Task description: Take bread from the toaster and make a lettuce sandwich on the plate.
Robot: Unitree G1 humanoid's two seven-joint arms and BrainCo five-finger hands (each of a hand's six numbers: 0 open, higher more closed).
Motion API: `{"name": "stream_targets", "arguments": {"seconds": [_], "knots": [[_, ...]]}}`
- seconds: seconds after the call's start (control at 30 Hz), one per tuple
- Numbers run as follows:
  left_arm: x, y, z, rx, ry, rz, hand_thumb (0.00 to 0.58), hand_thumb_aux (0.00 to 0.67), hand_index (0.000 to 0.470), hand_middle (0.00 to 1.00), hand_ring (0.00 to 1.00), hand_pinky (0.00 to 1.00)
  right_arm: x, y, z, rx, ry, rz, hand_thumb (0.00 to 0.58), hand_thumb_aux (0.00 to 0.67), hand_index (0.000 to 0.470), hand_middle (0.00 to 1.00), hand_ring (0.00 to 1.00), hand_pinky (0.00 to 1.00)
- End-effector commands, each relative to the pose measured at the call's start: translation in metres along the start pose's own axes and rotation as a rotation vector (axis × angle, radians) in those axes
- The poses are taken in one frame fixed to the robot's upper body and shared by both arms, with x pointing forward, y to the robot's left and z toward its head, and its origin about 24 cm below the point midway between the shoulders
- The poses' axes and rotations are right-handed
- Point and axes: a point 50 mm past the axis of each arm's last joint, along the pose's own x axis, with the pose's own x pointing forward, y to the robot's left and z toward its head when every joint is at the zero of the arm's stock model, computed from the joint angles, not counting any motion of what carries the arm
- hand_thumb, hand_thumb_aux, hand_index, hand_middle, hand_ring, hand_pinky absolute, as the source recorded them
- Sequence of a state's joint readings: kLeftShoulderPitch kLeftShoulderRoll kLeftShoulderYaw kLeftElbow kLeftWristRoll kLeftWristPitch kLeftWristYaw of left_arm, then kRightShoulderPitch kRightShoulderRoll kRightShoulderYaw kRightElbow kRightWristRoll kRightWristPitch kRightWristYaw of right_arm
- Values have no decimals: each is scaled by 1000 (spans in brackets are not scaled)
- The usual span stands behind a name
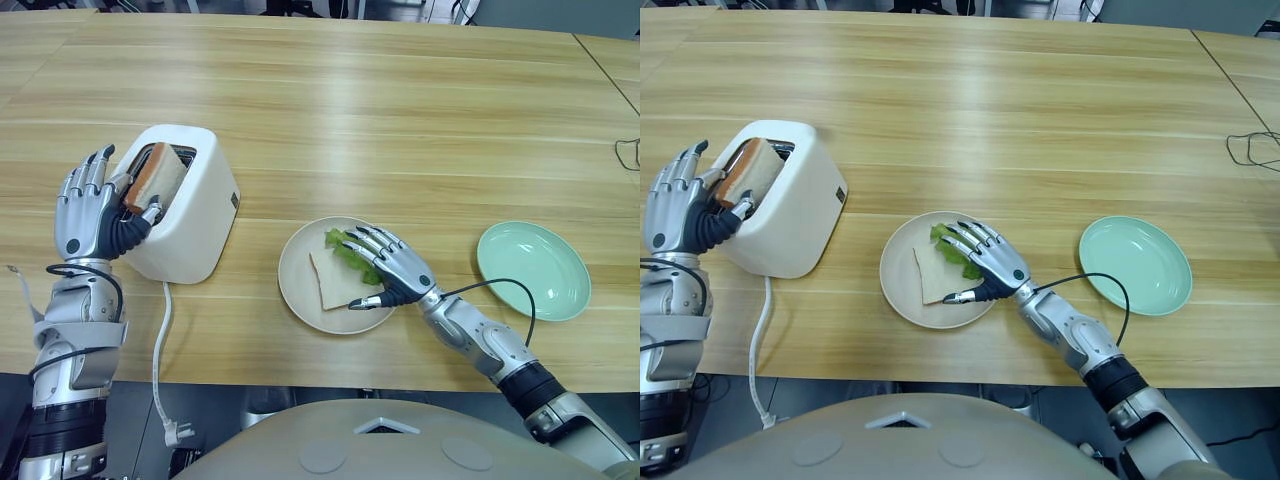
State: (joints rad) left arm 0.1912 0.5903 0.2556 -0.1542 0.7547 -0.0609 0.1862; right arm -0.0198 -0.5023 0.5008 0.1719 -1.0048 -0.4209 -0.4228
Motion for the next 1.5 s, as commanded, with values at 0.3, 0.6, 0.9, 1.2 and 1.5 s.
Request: {"name": "stream_targets", "arguments": {"seconds": [0.3,0.6,0.9,1.2,1.5], "knots": [[-3,-20,7,-93,-26,-108,580,670,460,1000,1000,1000,-2,-22,-6,12,34,-112,0,0,0,0,0,0],[13,34,13,-194,-76,325,580,670,460,1000,1000,1000,-11,-52,-39,27,248,-348,0,0,0,0,0,0],[9,53,72,-650,-416,375,580,670,460,1000,1000,1000,-11,-56,-39,36,265,-401,0,0,0,0,0,0],[-2,-19,125,-954,-528,-218,580,670,460,1000,1000,1000,-16,-71,-14,37,90,-500,0,0,0,0,0,0],[-25,-97,158,-1018,-550,-713,580,670,460,1000,1000,1000,-19,-72,7,-4,-41,-485,0,0,0,0,0,0]]}}
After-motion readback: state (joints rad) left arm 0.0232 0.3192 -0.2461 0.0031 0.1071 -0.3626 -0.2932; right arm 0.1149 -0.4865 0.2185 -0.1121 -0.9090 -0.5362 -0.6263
